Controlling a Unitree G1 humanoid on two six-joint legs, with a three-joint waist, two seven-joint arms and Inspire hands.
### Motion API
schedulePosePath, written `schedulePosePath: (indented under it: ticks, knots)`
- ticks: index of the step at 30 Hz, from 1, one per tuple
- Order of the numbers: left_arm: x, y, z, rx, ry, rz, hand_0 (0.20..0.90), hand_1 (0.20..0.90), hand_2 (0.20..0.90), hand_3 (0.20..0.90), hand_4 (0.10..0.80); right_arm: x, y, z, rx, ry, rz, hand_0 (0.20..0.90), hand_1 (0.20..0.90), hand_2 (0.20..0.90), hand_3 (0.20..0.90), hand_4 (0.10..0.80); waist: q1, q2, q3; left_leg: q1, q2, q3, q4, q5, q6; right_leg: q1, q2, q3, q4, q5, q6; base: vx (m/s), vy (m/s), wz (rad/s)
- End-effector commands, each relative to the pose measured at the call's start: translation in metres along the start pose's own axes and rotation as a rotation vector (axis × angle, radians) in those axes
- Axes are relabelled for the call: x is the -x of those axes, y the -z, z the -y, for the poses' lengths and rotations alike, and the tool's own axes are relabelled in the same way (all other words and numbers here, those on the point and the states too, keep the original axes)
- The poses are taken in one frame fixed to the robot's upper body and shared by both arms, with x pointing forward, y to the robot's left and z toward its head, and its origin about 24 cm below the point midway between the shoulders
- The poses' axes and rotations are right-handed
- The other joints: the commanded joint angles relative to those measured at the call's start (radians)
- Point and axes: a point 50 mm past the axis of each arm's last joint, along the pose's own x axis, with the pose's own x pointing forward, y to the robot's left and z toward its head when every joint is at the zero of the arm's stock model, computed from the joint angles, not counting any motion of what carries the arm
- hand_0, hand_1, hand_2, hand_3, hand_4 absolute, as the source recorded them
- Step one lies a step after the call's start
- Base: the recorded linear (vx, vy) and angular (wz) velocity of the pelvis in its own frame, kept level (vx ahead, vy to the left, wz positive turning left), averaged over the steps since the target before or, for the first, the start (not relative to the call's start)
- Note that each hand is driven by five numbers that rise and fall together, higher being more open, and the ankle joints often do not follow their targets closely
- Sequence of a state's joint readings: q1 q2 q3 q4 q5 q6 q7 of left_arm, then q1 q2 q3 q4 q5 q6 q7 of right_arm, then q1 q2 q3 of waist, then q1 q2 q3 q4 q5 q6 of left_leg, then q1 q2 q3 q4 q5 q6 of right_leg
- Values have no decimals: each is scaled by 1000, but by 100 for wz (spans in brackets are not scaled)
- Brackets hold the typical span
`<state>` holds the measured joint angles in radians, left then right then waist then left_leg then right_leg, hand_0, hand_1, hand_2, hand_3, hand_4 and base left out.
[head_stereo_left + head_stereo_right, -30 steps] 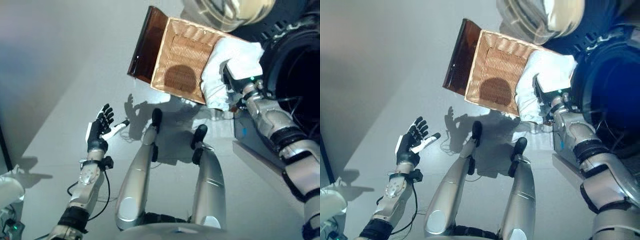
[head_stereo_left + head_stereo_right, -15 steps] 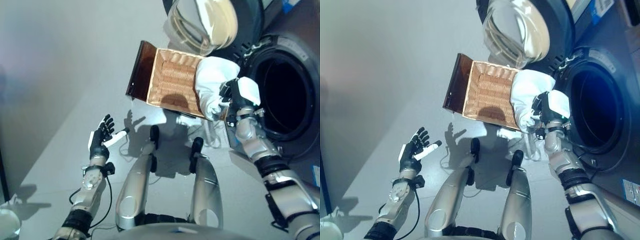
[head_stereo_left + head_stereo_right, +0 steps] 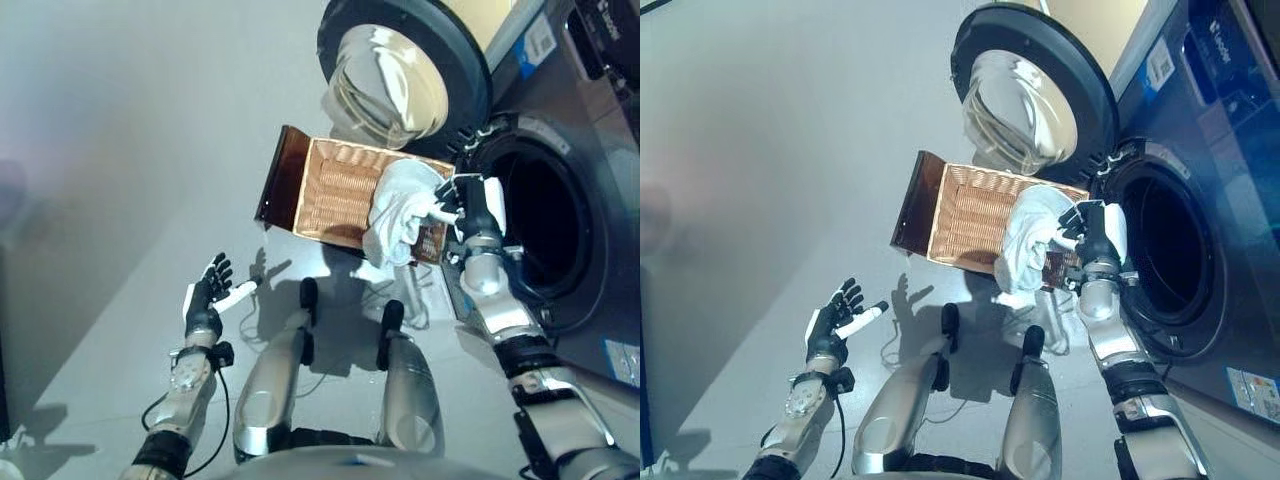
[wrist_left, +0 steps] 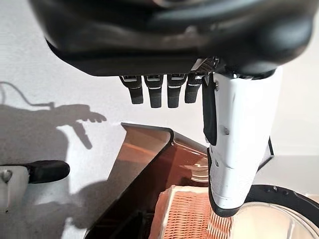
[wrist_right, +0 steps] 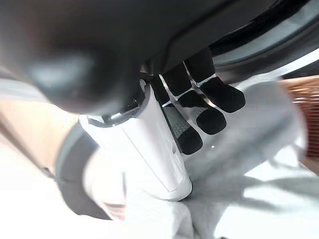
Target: Pick up the clothes and place them into the washing machine
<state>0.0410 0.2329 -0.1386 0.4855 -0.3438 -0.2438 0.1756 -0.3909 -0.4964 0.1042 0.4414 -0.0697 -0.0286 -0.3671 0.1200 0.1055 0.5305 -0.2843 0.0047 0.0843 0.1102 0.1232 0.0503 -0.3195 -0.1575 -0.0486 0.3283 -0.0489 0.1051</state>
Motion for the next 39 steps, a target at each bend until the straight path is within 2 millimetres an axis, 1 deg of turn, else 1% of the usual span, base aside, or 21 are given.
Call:
schedulePosePath:
  ticks: [1, 5, 6, 7, 8, 9, 11, 12, 13, 14, 15, 16, 17, 21, 23, 26, 27, 30, 31, 38, 39]
  knots:
    - [8, 5, -15, -89, -12, 16, 900, 900, 900, 900, 800, -10, -49, 38, -124, 137, 278, 200, 200, 200, 200, 300, -2, -52, -195, 0, -27, 2, 39, -94, -59, 40, 20, -13, -15, -26, -12, 120, -30, 4]
    - [9, 12, -13, -112, 7, -15, 900, 900, 900, 900, 800, -11, -48, 45, -174, 157, 269, 200, 200, 200, 200, 300, -1, -72, -220, 29, -25, 2, 29, -100, -59, 78, 22, -20, -45, -23, -7, 75, -11, 6]
    - [10, 19, -11, -120, 12, -48, 900, 900, 900, 900, 800, -12, -43, 46, -287, 181, 232, 200, 200, 200, 200, 300, -2, -85, -237, 45, -25, 3, 24, -106, -59, 99, 24, -23, -59, -22, -5, 74, -5, -3]
    - [10, 19, -11, -121, 12, -48, 900, 900, 900, 900, 800, -12, -42, 46, -288, 181, 232, 200, 200, 200, 200, 300, -2, -85, -236, 46, -25, 3, 23, -106, -59, 100, 24, -23, -61, -22, -5, 91, 0, 2]
    - [11, 22, -10, -120, 16, -66, 900, 900, 900, 900, 800, -9, -35, 42, -431, 190, 188, 200, 200, 200, 200, 300, -3, -94, -250, 62, -22, 6, 20, -111, -58, 116, 25, -23, -71, -20, -3, 59, -2, 5]
    - [12, 26, -11, -121, 9, -87, 900, 900, 900, 900, 800, -7, -30, 38, -484, 185, 164, 200, 200, 200, 200, 300, -6, -99, -255, 67, -22, 8, 19, -114, -57, 124, 25, -22, -77, -19, -2, 77, -1, 0]
    - [13, 28, -10, -122, 9, -92, 900, 900, 900, 900, 800, -3, -24, 35, -553, 196, 137, 200, 200, 200, 200, 300, -8, -102, -262, 72, -22, 10, 18, -116, -57, 131, 25, -22, -83, -18, -1, 45, 1, -3]
    - [14, 30, -11, -123, 5, -104, 900, 900, 900, 900, 800, 3, -15, 29, -684, 213, 94, 200, 200, 200, 200, 300, -12, -102, -273, 81, -21, 14, 13, -120, -55, 137, 24, -21, -89, -18, 0, 33, 5, -2]
    - [14, 30, -11, -124, 5, -104, 900, 900, 900, 900, 800, 3, -15, 29, -685, 212, 93, 200, 200, 200, 200, 300, -11, -102, -273, 82, -21, 14, 13, -120, -55, 138, 24, -21, -89, -18, 0, 56, 8, -3]
    - [15, 33, -12, -125, 1, -116, 900, 900, 900, 900, 800, 11, -6, 21, -830, 233, 54, 200, 200, 200, 200, 300, -14, -99, -281, 90, -23, 16, 12, -125, -53, 144, 22, -19, -93, -18, 1, 0, 0, 0]
    - [15, 33, -12, -126, 1, -117, 900, 900, 900, 900, 800, 11, -6, 21, -831, 232, 53, 200, 200, 200, 200, 300, -14, -99, -281, 90, -24, 16, 12, -125, -53, 145, 21, -19, -93, -18, 2, 0, 0, 0]
    - [17, 34, -12, -120, 0, -121, 900, 900, 900, 900, 800, 18, 3, 12, -954, 253, 5, 200, 200, 200, 200, 300, -19, -89, -282, 90, -26, 19, 17, -130, -50, 143, 20, -14, -89, -19, 1, -4, 14, -4]
    - [17, 34, -12, -120, 0, -121, 900, 900, 900, 900, 800, 19, 3, 12, -954, 252, 5, 200, 200, 200, 200, 300, -19, -90, -283, 90, -26, 19, 18, -130, -50, 143, 20, -14, -89, -19, 1, -8, 27, -10]
    - [20, 38, -11, -119, 5, -135, 900, 900, 900, 900, 800, 36, 21, -10, -1091, 260, -111, 200, 200, 200, 200, 300, -28, -51, -285, 95, -34, 33, 22, -137, -43, 138, 10, -5, -81, -18, 2, -19, 30, -9]
    - [21, 38, -11, -115, 5, -135, 900, 900, 900, 900, 800, 39, 23, -13, -1122, 270, -124, 200, 200, 200, 200, 300, -31, -42, -285, 94, -36, 35, 21, -137, -43, 135, 7, -2, -79, -17, 3, -21, 16, -1]
    - [22, 39, -2, -95, 28, -130, 900, 900, 900, 900, 800, 50, 33, -31, -1217, 283, -210, 200, 200, 200, 200, 300, -47, 5, -273, 82, -47, 46, 30, -135, -41, 113, 0, 10, -62, -17, 2, -72, 63, -2]
    - [22, 39, -2, -95, 29, -130, 900, 900, 900, 900, 800, 50, 33, -31, -1217, 283, -210, 200, 200, 200, 200, 300, -47, 6, -273, 82, -46, 47, 30, -135, -41, 113, 0, 10, -61, -18, 2, -90, 72, -14]
    - [21, 39, 8, -79, 47, -125, 900, 900, 900, 900, 800, 55, 34, -43, -1258, 268, -248, 200, 200, 200, 200, 300, -63, 45, -251, 70, -52, 59, 47, -136, -39, 91, -4, 28, -40, -16, -1, -63, 45, -16]
    - [21, 39, 8, -78, 47, -125, 900, 900, 900, 900, 800, 55, 34, -43, -1258, 268, -248, 200, 200, 200, 200, 300, -62, 45, -251, 69, -52, 60, 47, -136, -39, 90, -4, 28, -39, -16, 0, -88, 57, -11]
    - [22, 37, 28, -38, 105, -118, 900, 900, 900, 900, 800, 60, 36, -59, -1516, 367, -309, 200, 200, 200, 200, 300, -88, 112, -216, 39, -63, 74, 71, -134, -42, 49, -11, 52, -2, -20, -4, -49, 30, -9]
    - [22, 37, 28, -38, 105, -118, 900, 900, 900, 900, 800, 60, 36, -58, -1516, 367, -308, 200, 200, 200, 200, 300, -88, 112, -216, 38, -63, 74, 71, -135, -42, 48, -11, 53, -1, -21, -4, -58, 35, -8]
